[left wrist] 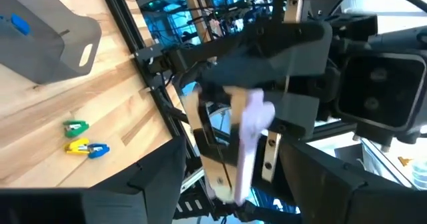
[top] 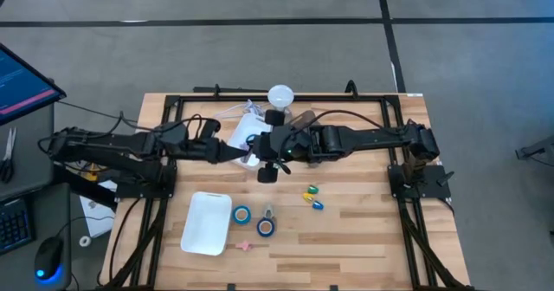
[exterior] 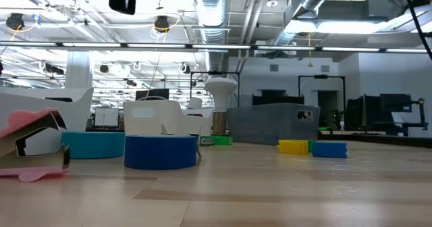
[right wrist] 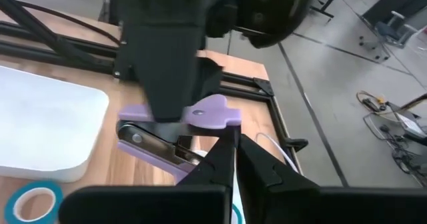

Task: Pick and place Stapler, Stapler remover, tape
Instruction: Put the purple staple remover into the bottom white bin

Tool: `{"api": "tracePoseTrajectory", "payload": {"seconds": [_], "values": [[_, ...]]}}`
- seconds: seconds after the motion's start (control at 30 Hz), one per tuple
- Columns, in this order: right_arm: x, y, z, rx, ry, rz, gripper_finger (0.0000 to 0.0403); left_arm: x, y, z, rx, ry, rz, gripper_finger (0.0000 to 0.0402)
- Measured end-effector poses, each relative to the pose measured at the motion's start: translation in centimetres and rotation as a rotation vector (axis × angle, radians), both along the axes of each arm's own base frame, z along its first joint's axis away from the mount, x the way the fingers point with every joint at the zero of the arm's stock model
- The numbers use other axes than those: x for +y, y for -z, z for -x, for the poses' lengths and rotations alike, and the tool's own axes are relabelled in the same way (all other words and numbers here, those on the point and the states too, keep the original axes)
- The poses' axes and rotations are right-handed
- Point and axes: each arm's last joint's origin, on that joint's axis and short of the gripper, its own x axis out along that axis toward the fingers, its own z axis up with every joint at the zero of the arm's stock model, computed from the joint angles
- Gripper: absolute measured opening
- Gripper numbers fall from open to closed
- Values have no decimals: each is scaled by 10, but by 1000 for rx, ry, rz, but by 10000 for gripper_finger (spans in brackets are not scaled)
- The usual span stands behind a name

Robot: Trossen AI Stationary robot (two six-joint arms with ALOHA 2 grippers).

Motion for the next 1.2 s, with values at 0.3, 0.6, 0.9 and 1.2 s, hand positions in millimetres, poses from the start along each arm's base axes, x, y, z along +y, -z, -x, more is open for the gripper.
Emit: {"api": "tracePoseTrajectory", "payload": {"seconds": [0.3,0.6,0.9,1.2], "values": [[0,0,0,1,-9,-6,0,2,-1,0,-7,-8,-36,219],[-5,1,0,2,6,-22,0,2,-2,0,-18,-10,-40,205],[-11,10,5,98,35,-80,0,2,0,0,-3,2,-165,181],[-19,8,10,208,40,-91,0,1,19,-17,110,63,-220,145]]}}
